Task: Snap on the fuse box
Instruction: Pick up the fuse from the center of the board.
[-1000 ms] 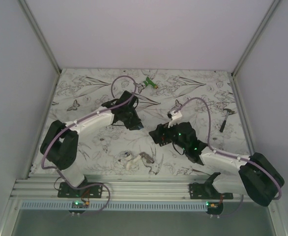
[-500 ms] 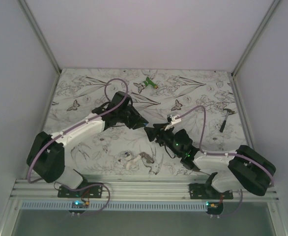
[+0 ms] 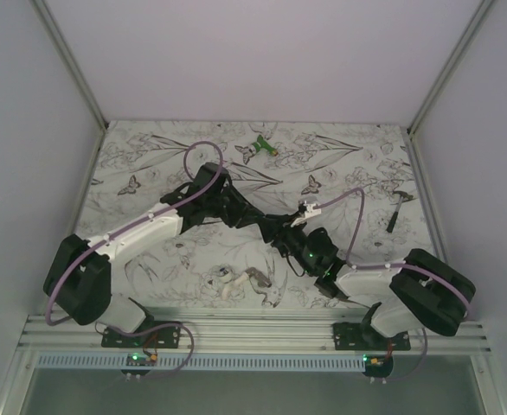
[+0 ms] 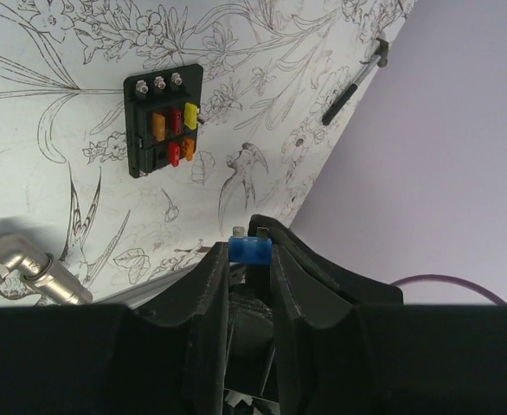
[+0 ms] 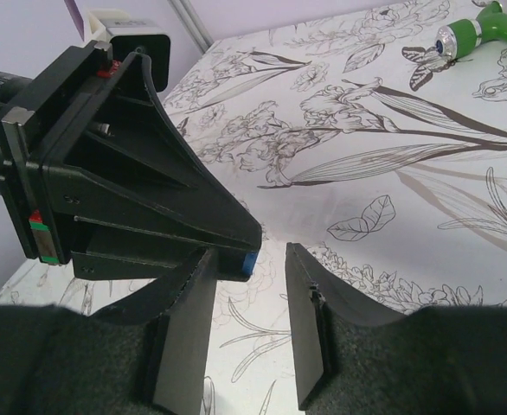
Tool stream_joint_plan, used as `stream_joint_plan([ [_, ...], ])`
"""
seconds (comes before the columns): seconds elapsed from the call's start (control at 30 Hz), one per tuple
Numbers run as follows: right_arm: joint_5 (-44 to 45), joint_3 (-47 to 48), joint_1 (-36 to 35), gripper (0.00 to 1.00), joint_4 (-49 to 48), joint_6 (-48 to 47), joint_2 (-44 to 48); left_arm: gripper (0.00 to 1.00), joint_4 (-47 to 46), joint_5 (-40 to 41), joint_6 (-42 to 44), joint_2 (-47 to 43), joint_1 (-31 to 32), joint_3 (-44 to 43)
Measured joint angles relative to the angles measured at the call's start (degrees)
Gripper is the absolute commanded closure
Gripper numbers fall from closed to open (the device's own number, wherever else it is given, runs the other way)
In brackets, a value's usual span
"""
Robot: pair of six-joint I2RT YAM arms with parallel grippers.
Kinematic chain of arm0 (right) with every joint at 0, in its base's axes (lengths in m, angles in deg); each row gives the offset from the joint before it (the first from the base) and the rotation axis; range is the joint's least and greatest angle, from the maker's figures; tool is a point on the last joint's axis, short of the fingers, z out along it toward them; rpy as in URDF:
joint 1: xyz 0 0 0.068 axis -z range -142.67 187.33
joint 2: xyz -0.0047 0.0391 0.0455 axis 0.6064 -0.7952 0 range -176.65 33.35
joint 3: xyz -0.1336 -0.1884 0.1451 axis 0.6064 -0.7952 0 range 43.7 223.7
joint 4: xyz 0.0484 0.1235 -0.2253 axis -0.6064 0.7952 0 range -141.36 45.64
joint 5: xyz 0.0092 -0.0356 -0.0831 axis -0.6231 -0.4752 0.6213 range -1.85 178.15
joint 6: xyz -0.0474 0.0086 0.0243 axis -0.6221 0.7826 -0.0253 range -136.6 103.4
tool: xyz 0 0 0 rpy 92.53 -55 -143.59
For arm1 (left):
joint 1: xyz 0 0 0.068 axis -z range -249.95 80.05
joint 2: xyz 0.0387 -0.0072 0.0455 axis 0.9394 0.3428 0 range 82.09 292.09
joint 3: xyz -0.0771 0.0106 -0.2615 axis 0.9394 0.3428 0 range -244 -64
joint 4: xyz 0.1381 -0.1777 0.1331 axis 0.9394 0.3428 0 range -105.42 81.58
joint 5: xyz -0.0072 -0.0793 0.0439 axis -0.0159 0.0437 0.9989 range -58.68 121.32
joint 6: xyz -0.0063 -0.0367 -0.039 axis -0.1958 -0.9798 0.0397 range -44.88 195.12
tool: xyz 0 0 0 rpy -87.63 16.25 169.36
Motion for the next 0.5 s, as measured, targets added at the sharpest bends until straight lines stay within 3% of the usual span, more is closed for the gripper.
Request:
stream_joint_plan([
  [0.27, 0.5, 0.3, -0.3, 0.78, -4.7, 1.0, -3.3, 0.89, -1.6, 0.8, -1.5, 0.0, 0.1, 0.8],
  [0.4, 1.6, 0.4, -0.3, 0.98, -4.9, 1.1, -4.0, 0.89, -2.8, 0.9, -2.3, 0.0, 0.1, 1.4],
  [0.5, 2.4, 0.4, -0.3, 1.00, -4.9, 1.2, -4.2, 0.89, -3.6, 1.1, -3.1, 0.0, 0.1, 1.8],
])
